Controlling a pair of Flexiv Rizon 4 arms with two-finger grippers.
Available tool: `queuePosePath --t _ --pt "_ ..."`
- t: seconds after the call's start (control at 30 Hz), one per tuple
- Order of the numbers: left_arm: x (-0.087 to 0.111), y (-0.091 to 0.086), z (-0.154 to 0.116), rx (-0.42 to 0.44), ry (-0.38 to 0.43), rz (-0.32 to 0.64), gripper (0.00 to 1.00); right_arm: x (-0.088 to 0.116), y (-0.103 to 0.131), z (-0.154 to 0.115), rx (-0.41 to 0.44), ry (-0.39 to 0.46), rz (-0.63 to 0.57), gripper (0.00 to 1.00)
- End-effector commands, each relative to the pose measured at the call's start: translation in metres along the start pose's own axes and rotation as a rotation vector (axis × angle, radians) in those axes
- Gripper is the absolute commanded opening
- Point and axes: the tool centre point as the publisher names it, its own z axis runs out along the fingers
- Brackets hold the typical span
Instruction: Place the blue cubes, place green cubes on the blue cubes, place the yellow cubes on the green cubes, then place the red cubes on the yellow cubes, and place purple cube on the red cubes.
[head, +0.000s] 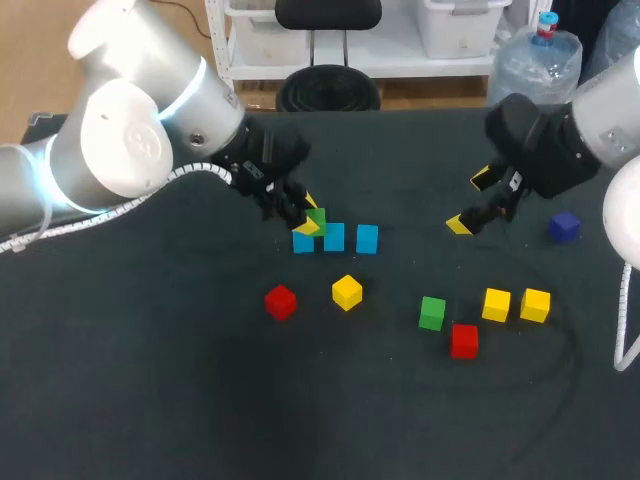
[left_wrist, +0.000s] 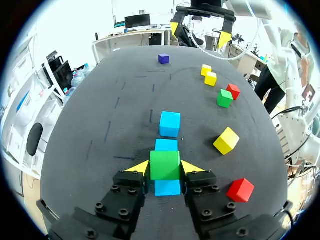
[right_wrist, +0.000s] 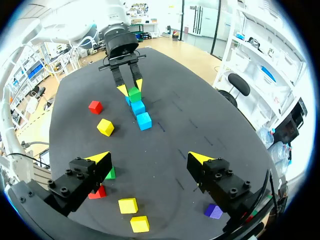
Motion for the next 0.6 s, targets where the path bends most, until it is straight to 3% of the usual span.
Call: queuePosePath --t 0.03,0.6 --pt "0.0007 0.0001 -0.0002 0.002 -0.001 0.004 0.0 0.0001 0.0012 -0.0003 0.005 0.001 0.001 1.0" --pt "0.0013 -0.0042 0.0025 0.006 -0.005 0.002 0.0 0.0001 0.0012 -0.0003 0.005 0.001 0.001 1.0"
